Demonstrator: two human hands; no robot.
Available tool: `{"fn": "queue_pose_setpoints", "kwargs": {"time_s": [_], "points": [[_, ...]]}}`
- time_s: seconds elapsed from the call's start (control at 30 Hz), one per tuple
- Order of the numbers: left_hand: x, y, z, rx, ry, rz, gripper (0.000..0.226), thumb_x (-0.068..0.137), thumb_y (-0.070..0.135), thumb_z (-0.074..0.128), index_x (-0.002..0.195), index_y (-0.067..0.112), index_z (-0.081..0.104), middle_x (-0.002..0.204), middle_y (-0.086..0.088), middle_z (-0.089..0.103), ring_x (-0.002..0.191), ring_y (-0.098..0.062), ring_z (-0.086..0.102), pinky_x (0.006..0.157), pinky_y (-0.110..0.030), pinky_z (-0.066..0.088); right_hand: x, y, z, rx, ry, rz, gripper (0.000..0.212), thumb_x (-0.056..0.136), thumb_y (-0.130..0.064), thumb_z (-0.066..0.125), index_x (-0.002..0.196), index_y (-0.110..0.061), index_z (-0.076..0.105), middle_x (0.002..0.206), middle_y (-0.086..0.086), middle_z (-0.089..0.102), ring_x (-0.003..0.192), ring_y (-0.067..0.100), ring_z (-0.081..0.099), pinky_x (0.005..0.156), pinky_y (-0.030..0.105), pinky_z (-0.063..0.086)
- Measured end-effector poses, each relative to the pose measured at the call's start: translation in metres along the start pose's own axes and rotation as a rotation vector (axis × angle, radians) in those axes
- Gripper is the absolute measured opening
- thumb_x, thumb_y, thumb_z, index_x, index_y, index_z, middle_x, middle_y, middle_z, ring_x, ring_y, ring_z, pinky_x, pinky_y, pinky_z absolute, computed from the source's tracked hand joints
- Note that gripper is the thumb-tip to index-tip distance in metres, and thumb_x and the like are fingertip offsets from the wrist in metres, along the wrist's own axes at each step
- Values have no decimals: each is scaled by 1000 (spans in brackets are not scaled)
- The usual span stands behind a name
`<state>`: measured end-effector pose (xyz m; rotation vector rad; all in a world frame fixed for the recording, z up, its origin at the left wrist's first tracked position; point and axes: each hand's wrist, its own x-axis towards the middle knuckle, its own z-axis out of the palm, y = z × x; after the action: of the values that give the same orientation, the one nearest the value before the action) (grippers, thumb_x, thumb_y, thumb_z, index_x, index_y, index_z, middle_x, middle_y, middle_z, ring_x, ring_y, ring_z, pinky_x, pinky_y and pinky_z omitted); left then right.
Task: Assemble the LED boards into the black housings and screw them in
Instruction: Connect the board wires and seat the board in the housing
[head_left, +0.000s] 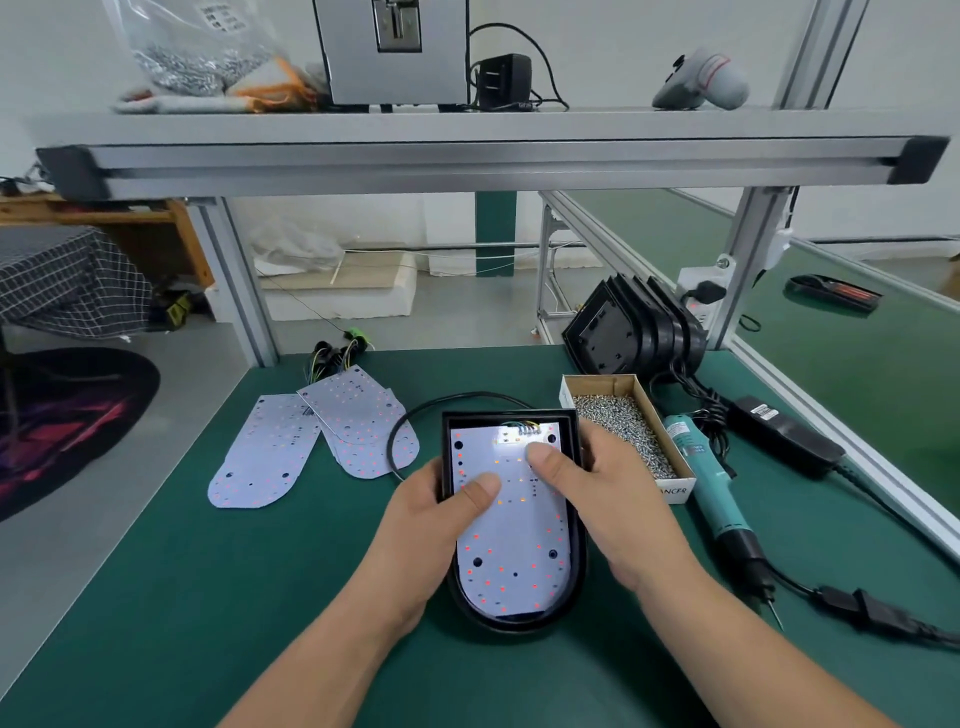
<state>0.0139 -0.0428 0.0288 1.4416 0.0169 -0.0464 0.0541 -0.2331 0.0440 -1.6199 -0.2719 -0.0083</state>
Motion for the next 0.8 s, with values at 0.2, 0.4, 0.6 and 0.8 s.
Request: {"fn": "queue_pose_setpoints", "kwargs": {"time_s": [0.2, 0.4, 0.6, 0.8], "points": [[-1, 4, 3, 33, 177, 61, 41, 86, 48, 76, 114, 18, 70, 112, -6, 79, 109, -32, 75, 101, -59, 57, -2, 2, 6, 82, -22, -10, 22, 91, -28, 70, 109, -40, 73, 115, -7, 78, 107, 13, 74, 85, 25, 58], [-1, 5, 1, 9, 206, 81, 34, 83, 39, 79, 109, 19, 70, 108, -10, 79, 103, -37, 76, 96, -64, 58, -3, 0, 10, 144, -32, 0, 24, 93, -22, 66, 113, -34, 73, 118, -2, 78, 112, 17, 73, 93, 35, 57], [-2, 6, 4, 20, 220, 86, 31, 84, 43, 78, 108, 24, 72, 107, -4, 80, 106, -34, 76, 96, -57, 60, -6, -2, 12, 168, -31, -15, 18, 99, -24, 66, 116, -30, 71, 119, -2, 78, 112, 18, 74, 88, 28, 59], [-4, 11, 6, 45, 230, 124, 29, 87, 46, 73, 113, 36, 71, 108, 0, 80, 108, -29, 75, 101, -59, 57, -6, -5, 10, 198, -28, 13, 18, 94, -23, 68, 109, -30, 74, 115, -1, 79, 107, 17, 75, 81, 20, 57]]}}
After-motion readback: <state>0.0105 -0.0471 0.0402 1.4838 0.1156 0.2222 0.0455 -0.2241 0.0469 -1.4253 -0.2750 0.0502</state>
